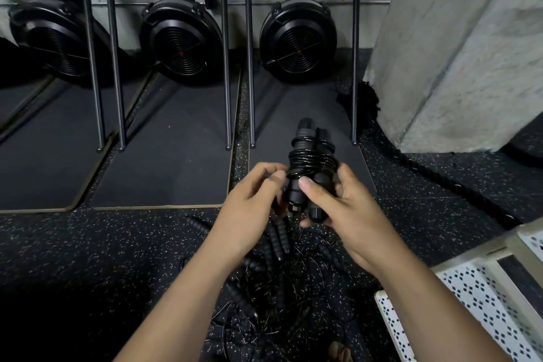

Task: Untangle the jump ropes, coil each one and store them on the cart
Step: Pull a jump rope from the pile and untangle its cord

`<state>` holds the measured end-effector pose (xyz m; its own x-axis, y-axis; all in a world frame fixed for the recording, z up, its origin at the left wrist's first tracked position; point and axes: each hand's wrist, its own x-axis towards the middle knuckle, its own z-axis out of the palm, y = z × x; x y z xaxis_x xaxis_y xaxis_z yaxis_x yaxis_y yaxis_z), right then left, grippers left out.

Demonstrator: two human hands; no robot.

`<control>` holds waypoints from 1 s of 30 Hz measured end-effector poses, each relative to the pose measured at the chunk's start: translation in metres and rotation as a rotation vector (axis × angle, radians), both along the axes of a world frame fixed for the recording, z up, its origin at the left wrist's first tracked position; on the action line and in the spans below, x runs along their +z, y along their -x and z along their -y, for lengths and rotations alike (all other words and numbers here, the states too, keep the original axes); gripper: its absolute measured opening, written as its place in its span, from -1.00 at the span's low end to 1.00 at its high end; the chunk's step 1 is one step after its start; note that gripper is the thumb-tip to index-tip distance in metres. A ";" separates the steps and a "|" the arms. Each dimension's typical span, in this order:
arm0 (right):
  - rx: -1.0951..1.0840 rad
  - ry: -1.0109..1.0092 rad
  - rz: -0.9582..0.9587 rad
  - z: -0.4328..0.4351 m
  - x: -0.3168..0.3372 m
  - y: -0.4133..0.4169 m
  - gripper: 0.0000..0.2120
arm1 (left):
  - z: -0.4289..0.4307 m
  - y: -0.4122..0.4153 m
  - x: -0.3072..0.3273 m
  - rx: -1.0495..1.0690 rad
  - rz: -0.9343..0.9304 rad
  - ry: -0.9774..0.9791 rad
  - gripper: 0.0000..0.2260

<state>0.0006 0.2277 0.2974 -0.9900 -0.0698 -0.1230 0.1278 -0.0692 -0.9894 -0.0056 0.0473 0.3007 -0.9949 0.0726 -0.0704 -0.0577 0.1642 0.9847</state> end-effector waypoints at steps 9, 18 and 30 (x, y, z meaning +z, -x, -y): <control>-0.028 0.127 0.098 -0.003 0.011 -0.009 -0.59 | 0.002 -0.011 0.006 -0.132 -0.035 -0.129 -0.69; -0.257 0.200 0.036 -0.020 0.053 -0.046 -0.58 | -0.032 -0.053 0.048 -0.166 -0.165 0.077 -0.48; -0.641 0.106 0.016 -0.129 0.103 -0.167 -0.86 | -0.140 -0.117 0.096 -0.319 -0.373 0.148 -0.70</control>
<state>0.1673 0.3566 0.4008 -0.8373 0.5218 -0.1634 0.0439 -0.2336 -0.9713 0.1116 0.1875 0.3967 -0.8842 0.3929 0.2525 0.3688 0.2558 0.8936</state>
